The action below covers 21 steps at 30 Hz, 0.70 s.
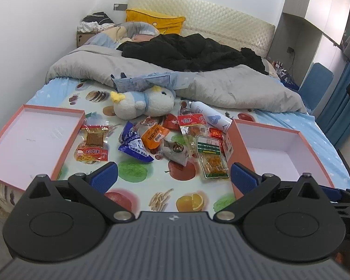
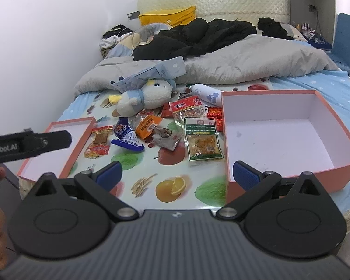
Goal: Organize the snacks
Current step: 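Move both tools toward the snack pile on the bed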
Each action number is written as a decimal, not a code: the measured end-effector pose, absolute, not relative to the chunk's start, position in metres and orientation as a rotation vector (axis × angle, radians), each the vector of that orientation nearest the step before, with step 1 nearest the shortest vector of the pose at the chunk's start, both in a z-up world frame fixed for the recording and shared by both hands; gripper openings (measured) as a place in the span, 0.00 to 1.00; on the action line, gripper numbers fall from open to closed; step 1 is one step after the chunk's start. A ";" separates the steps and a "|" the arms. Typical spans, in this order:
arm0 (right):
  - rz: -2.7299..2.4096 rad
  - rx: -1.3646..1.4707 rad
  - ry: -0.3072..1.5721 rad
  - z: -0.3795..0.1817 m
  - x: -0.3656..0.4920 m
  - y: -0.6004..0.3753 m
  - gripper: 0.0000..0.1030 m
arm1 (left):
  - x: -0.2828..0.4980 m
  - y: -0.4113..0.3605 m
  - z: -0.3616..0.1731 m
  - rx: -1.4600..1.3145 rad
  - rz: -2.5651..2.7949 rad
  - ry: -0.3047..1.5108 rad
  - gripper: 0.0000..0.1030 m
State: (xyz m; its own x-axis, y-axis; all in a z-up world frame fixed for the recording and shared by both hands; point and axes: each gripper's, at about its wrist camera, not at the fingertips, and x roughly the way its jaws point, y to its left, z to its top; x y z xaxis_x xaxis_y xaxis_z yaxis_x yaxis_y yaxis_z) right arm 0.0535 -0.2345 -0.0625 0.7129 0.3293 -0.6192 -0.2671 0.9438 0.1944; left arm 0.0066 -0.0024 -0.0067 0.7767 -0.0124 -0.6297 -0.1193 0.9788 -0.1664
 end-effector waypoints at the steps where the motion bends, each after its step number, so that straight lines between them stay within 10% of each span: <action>1: 0.330 0.096 0.706 -0.063 0.054 -0.234 1.00 | 0.007 -0.001 -0.008 -0.200 0.057 0.680 1.00; 21: 0.329 0.099 0.698 -0.069 0.056 -0.234 1.00 | 0.017 0.006 -0.022 -0.178 0.075 0.687 1.00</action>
State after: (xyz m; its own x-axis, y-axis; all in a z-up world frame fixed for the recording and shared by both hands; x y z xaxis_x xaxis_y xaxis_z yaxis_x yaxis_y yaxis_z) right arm 0.0563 -0.2345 -0.0689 0.7168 0.3296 -0.6144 -0.2639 0.9439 0.1986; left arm 0.0169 0.0061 -0.0224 0.7715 0.0102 -0.6362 -0.1275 0.9821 -0.1389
